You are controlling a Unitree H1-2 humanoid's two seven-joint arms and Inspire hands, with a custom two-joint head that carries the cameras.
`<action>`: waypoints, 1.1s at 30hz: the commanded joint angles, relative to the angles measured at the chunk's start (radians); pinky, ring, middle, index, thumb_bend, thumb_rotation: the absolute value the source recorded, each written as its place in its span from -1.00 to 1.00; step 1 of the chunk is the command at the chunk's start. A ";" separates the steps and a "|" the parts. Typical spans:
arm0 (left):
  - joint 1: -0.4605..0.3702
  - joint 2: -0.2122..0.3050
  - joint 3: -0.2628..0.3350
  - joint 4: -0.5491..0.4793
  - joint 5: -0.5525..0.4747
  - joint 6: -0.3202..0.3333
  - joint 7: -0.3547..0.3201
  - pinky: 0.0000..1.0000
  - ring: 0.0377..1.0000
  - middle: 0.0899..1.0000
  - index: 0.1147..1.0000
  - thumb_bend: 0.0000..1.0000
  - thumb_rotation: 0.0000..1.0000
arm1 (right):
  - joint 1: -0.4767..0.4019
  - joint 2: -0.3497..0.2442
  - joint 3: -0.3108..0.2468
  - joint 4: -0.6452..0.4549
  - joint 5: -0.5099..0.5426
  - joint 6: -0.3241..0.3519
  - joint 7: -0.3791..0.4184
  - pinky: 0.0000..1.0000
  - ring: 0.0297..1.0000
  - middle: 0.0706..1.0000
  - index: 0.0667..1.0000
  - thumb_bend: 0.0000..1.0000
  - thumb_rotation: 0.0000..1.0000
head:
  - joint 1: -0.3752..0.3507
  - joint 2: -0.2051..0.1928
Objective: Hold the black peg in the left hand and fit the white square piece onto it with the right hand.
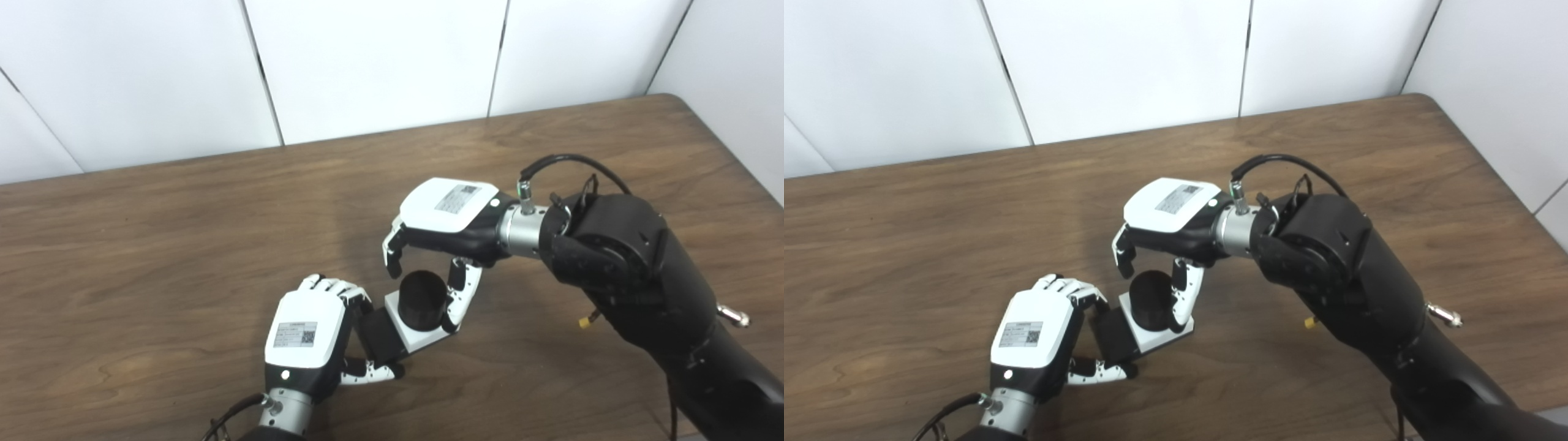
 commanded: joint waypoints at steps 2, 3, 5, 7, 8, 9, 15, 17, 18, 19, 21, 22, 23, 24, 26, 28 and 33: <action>0.018 0.014 -0.001 0.025 0.039 0.006 -0.032 0.66 0.49 0.33 -0.16 0.04 -0.89 | -0.044 0.004 -0.016 -0.034 0.007 0.008 -0.007 0.61 0.68 0.44 0.23 0.87 -0.46 | 0.001 0.002; 0.019 0.013 0.000 0.025 0.042 0.008 -0.029 0.66 0.49 0.33 -0.16 0.04 -0.88 | -0.043 0.004 -0.015 -0.034 0.008 0.007 -0.010 0.60 0.68 0.44 0.22 0.87 -0.46 | 0.001 0.001; 0.019 0.012 0.003 0.023 0.045 0.010 -0.026 0.64 0.47 0.33 -0.16 0.04 -0.87 | -0.041 0.004 -0.015 -0.034 0.008 0.006 -0.012 0.60 0.67 0.43 0.22 0.87 -0.46 | -0.001 0.002; 0.021 0.008 0.007 0.022 0.048 0.012 -0.016 0.61 0.46 0.33 -0.15 0.03 -0.84 | -0.038 0.004 -0.015 -0.034 0.006 0.009 -0.011 0.60 0.67 0.42 0.22 0.87 -0.46 | -0.002 0.003; 0.023 0.005 0.010 0.022 0.051 0.015 -0.011 0.60 0.46 0.33 -0.15 0.03 -0.83 | -0.036 0.005 -0.016 -0.034 0.005 0.010 -0.012 0.61 0.67 0.42 0.22 0.87 -0.46 | -0.003 0.004; 0.025 0.002 0.013 0.022 0.052 0.018 -0.006 0.60 0.46 0.34 -0.14 0.02 -0.82 | -0.034 0.005 -0.016 -0.034 0.006 0.010 -0.014 0.61 0.67 0.42 0.22 0.87 -0.47 | -0.003 0.004; 0.036 -0.015 0.026 0.030 0.066 0.032 0.042 0.61 0.48 0.38 0.22 0.50 -0.13 | -0.024 0.007 -0.015 -0.036 0.003 0.013 -0.014 0.59 0.67 0.42 0.22 0.86 -0.47 | -0.001 0.007; 0.040 -0.022 0.031 0.031 0.064 0.039 0.058 0.62 0.49 0.39 0.27 0.50 -0.03 | -0.018 0.009 -0.015 -0.033 0.001 0.015 -0.017 0.59 0.67 0.41 0.22 0.86 -0.47 | -0.002 0.008; 0.041 -0.024 0.033 0.033 0.065 0.040 0.067 0.63 0.50 0.39 0.29 0.53 0.02 | -0.015 0.010 -0.017 -0.031 0.002 0.014 -0.023 0.58 0.67 0.41 0.22 0.86 -0.47 | -0.003 0.009; 0.041 -0.025 0.033 0.036 0.066 0.041 0.077 0.63 0.50 0.40 0.30 0.55 0.03 | -0.012 0.011 -0.019 -0.029 0.003 0.013 -0.028 0.58 0.67 0.41 0.21 0.86 -0.48 | -0.003 0.009; 0.041 -0.028 0.035 0.041 0.067 0.042 0.096 0.63 0.50 0.41 0.32 0.63 0.06 | -0.008 0.012 -0.021 -0.025 0.003 0.010 -0.035 0.58 0.67 0.41 0.22 0.86 -0.49 | -0.003 0.009; 0.041 -0.029 0.035 0.043 0.065 0.042 0.104 0.64 0.51 0.42 0.34 0.66 0.07 | -0.007 0.013 -0.021 -0.023 0.002 0.010 -0.036 0.58 0.67 0.41 0.22 0.86 -0.49 | -0.003 0.009; 0.041 -0.030 0.036 0.045 0.061 0.041 0.115 0.65 0.52 0.43 0.35 0.69 0.07 | -0.007 0.014 -0.022 -0.022 0.002 0.009 -0.037 0.58 0.67 0.41 0.22 0.86 -0.49 | -0.003 0.009; 0.041 -0.030 0.036 0.046 0.061 0.042 0.123 0.65 0.52 0.44 0.37 0.74 0.08 | -0.007 0.014 -0.022 -0.020 0.002 0.008 -0.038 0.58 0.67 0.41 0.22 0.87 -0.49 | -0.003 0.009; 0.041 -0.033 0.035 0.051 0.065 0.045 0.140 0.66 0.53 0.46 0.40 0.80 0.13 | -0.006 0.013 -0.024 -0.017 0.004 0.005 -0.043 0.58 0.67 0.41 0.23 0.87 -0.49 | -0.002 0.012; 0.041 -0.035 0.034 0.060 0.074 0.050 0.159 0.66 0.52 0.45 0.43 0.90 0.21 | -0.006 0.013 -0.025 -0.015 0.006 0.002 -0.048 0.58 0.66 0.41 0.22 0.88 -0.49 | -0.002 0.012; 0.040 -0.036 0.031 0.060 0.090 0.061 0.140 0.74 0.58 0.53 0.60 0.98 0.34 | -0.005 0.015 -0.027 -0.015 0.004 0.006 -0.050 0.58 0.66 0.41 0.22 0.88 -0.49 | -0.002 0.014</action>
